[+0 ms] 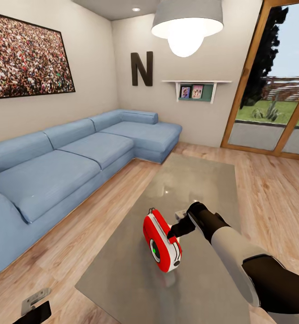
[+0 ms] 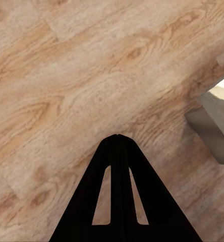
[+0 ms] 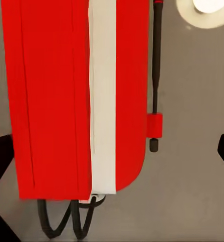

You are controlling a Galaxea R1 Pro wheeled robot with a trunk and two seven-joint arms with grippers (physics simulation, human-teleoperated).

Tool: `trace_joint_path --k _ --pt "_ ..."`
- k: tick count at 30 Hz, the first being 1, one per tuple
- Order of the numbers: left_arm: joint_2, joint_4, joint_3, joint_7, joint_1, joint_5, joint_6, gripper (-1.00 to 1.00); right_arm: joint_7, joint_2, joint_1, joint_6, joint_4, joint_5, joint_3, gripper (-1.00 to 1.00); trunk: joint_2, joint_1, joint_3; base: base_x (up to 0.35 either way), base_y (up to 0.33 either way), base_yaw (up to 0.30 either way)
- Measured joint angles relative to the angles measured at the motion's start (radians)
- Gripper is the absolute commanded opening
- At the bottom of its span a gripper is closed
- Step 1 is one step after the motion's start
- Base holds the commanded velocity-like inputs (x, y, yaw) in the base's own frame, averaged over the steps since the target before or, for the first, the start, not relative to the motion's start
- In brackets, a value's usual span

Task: Turn on the radio receiver that's on the table in the living room.

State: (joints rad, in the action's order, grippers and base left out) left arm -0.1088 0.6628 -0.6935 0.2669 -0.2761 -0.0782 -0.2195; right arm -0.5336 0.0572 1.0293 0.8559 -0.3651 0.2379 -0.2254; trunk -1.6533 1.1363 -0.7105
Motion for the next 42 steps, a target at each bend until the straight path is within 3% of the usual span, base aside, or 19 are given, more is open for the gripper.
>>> trace_joint_path --k 10,27,35,39,40,42 --pt "0.000 0.000 0.000 0.000 0.000 0.000 0.000 -1.00 0.001 -0.001 0.000 0.000 0.000 0.004 0.000 1.00 0.070 -0.038 0.031 -0.021 -0.010 0.000" --pt "0.000 0.000 0.000 0.000 0.000 0.000 0.000 -1.00 0.004 -0.002 0.000 -0.001 0.000 0.006 0.000 1.00 0.189 -0.103 0.085 -0.271 -0.156 0.000" --pt "0.000 -0.001 0.002 0.000 0.000 -0.001 0.000 -1.00 0.106 -0.003 -0.001 -0.004 0.002 0.000 0.000 1.00 0.245 -0.134 0.110 -0.206 -0.133 0.000" --pt "0.000 -0.002 0.002 0.000 0.000 -0.059 0.003 -1.00 0.115 -0.021 -0.004 -0.047 0.055 0.000 0.000 1.00 0.273 -0.149 0.122 -0.017 -0.012 0.000" --pt "0.001 -0.002 0.001 0.000 0.000 -0.091 0.004 -1.00 0.120 -0.038 -0.005 -0.113 0.102 0.002 -0.001 1.00 0.280 -0.153 0.125 -0.003 -0.002 0.000" --pt "0.001 -0.005 0.001 0.000 0.000 -0.109 0.006 -1.00 0.144 -0.057 -0.005 -0.171 0.151 0.000 -0.001 1.00 0.294 -0.161 0.132 -0.002 -0.001 0.000"
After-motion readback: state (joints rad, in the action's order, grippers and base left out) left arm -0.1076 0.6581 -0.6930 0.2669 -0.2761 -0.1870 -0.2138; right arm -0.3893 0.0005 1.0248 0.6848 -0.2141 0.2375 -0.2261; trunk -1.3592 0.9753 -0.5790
